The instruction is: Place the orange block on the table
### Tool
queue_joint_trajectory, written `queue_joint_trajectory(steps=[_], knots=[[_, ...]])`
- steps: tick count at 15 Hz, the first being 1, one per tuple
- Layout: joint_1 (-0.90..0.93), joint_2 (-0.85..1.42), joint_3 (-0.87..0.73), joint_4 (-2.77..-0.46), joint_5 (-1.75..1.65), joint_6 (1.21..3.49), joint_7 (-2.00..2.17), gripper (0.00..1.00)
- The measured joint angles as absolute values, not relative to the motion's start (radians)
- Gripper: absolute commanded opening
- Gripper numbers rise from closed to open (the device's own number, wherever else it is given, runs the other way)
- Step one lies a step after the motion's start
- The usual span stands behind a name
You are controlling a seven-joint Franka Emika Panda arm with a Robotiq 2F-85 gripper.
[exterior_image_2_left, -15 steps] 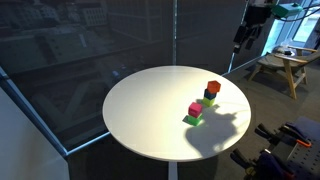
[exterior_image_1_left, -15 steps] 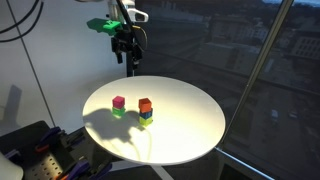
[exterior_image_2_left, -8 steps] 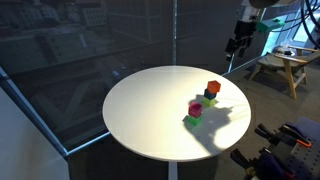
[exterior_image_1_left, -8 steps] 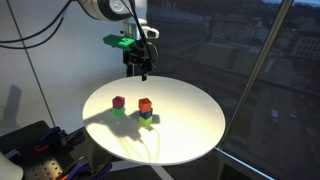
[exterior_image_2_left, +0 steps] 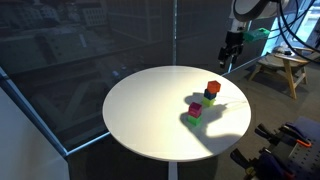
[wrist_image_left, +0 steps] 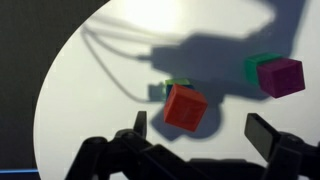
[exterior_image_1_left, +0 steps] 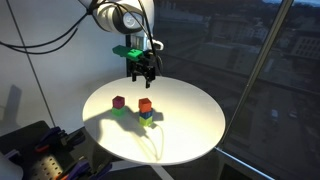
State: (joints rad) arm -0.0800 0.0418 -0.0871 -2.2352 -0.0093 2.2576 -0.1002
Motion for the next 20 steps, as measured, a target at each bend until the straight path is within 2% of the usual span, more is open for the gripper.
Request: queue_joint_trajectory(steps=[11, 20], knots=[[-0.064, 0.239, -0.083, -2.085, -0.034, 2.258, -0.040, 1.00], [-0.059, 0.258, -0.083, -2.066, -0.040, 2.258, -0.025, 1.00]])
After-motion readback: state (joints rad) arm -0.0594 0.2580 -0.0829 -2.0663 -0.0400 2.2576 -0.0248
